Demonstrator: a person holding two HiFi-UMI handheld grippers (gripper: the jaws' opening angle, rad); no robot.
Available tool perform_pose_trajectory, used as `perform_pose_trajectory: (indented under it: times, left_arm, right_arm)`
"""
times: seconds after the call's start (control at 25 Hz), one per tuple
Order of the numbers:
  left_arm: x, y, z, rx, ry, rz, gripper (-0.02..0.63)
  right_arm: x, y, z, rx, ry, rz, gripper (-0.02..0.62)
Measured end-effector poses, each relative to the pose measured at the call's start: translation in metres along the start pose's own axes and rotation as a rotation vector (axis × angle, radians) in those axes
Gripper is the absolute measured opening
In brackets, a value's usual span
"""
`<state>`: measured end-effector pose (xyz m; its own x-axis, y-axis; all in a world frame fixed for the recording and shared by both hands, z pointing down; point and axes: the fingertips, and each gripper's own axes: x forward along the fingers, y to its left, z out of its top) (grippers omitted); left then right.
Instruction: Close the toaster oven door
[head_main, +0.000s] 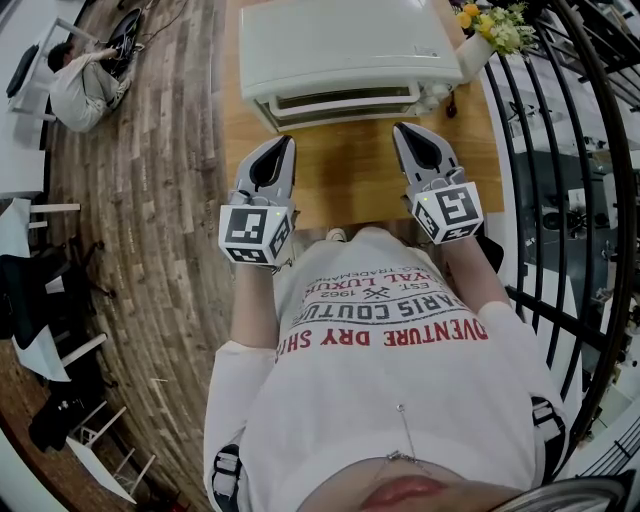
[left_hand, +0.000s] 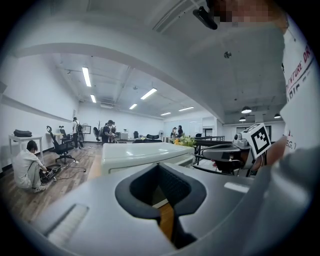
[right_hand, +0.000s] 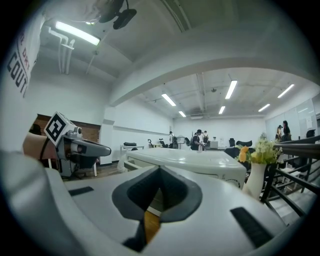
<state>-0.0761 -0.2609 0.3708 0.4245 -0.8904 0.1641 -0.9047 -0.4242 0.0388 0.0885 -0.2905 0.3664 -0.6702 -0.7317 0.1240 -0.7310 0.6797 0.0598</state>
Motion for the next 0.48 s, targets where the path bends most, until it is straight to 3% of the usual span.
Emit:
perform_pose_trajectory:
  times: [0.48]
  left_arm:
    - [0.0046, 0.0007, -0.0029, 0.013, 0.018, -0.012, 0.012]
  right_arm:
    - [0.0029, 0.0048, -0.0078, 0.02, 0.015, 0.019, -0.014]
